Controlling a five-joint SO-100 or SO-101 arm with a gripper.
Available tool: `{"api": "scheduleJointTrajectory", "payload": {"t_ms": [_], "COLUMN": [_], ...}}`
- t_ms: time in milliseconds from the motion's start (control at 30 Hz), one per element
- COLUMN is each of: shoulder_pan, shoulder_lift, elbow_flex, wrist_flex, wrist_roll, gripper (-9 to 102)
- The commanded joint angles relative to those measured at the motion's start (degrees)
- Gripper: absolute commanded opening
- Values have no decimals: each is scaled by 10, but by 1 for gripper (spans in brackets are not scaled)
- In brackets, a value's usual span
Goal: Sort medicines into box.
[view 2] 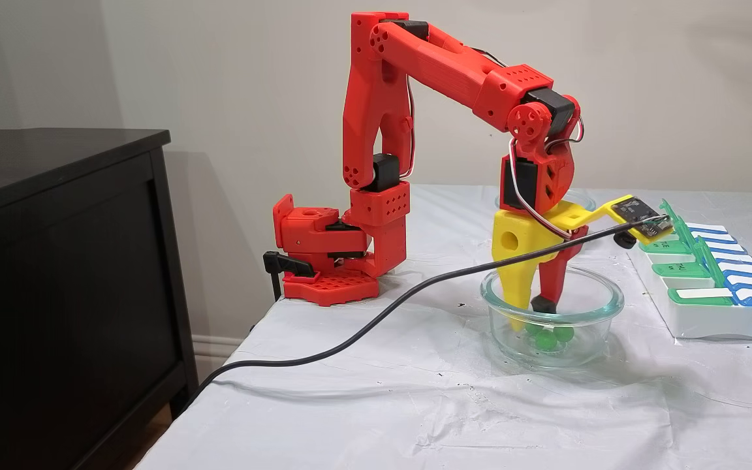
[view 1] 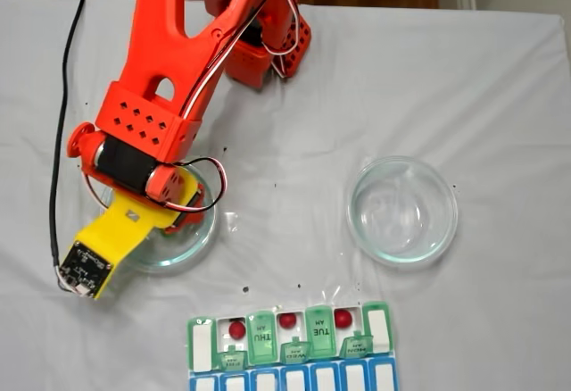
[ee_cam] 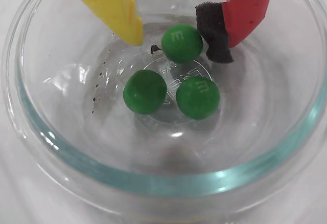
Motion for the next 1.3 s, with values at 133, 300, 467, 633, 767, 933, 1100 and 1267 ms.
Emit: {"api": "scheduleJointTrajectory", "payload": {"t_ms": [133,300,467,633,767,933,1100,1267], "shoulder_pan": [-12,-12,-12,-12,-15,-17,-18,-23], "shoulder_lift": [28,25,22,12,19,25,30,49], "elbow_flex": [1,11,13,17,25,33,40,29], "wrist_flex": [-14,-33,-36,-44,-52,-55,-57,-41], "wrist_roll": [-4,-1,-1,1,13,24,40,54], "gripper": [20,20,20,18,14,9,3,2]}}
